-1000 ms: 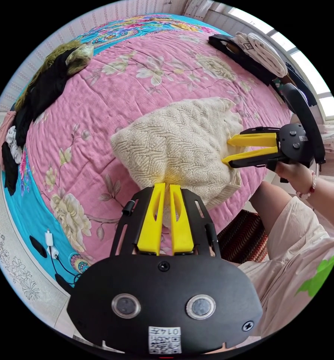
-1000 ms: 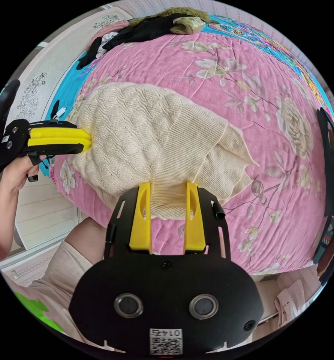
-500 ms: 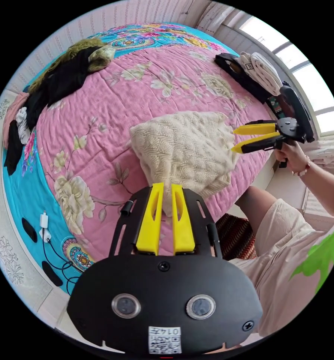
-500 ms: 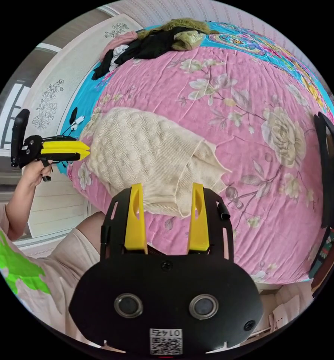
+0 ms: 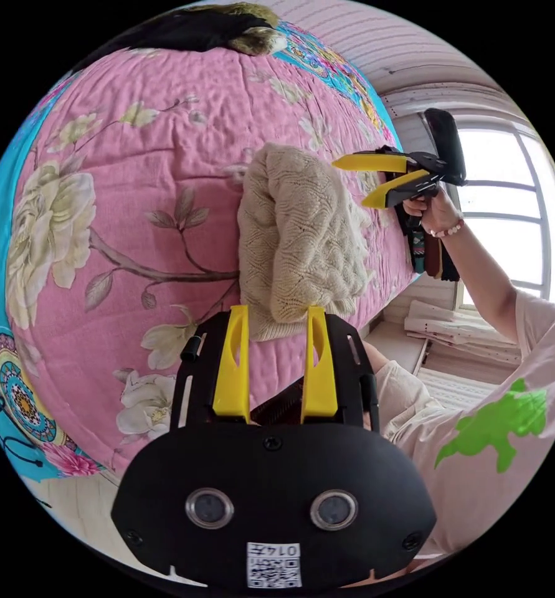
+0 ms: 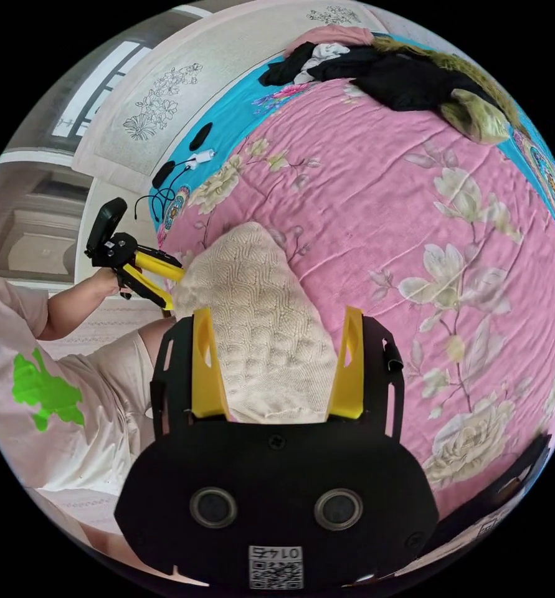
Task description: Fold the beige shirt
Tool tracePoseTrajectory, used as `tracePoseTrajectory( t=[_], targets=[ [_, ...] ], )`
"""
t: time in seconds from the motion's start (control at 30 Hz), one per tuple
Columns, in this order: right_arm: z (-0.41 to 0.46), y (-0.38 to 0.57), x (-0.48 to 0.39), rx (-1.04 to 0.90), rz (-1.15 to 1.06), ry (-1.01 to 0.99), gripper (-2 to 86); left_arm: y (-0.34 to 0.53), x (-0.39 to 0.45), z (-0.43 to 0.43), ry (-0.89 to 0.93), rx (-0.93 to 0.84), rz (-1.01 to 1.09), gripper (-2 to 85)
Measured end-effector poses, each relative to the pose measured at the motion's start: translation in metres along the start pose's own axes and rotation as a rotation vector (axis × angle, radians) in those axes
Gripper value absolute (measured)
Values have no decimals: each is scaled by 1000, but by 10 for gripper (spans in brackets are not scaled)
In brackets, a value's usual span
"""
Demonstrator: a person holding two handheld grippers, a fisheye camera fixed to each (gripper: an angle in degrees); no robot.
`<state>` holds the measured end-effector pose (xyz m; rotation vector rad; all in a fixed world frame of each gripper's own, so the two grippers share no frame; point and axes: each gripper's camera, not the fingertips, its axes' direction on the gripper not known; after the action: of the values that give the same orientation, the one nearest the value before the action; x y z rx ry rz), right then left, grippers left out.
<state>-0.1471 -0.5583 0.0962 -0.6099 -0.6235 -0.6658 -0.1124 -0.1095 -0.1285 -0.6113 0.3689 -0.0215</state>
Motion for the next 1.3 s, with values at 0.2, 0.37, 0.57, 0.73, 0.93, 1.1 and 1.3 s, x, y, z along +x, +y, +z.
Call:
tracePoseTrajectory(
  t=[0.2,0.37,0.57,0.73,0.93,1.1,1.3],
  targets=[
    [5,-17,11,-164,-31,-36,271,-5,-14,1,-99,-8,-5,137],
    [1,-18,7,-180,-61,-41,251,-19,-30,25,1,-40,-22,125],
    [-5,-10,0,-165,-70,-65,217,-32,-32,39,16,-51,4,93],
    [-23,3,-1,-158,-60,-164,134,-44,-19,46,-66,-78,78,63],
    [-56,30,-20,-105,-89,-148,84,-59,-2,53,-119,-101,109,57],
    [-86,58,-37,-57,-59,-145,78,-73,16,55,-145,-110,138,54],
    [-132,107,-52,1,69,-131,77,-111,47,59,-196,-105,201,55]
  ],
)
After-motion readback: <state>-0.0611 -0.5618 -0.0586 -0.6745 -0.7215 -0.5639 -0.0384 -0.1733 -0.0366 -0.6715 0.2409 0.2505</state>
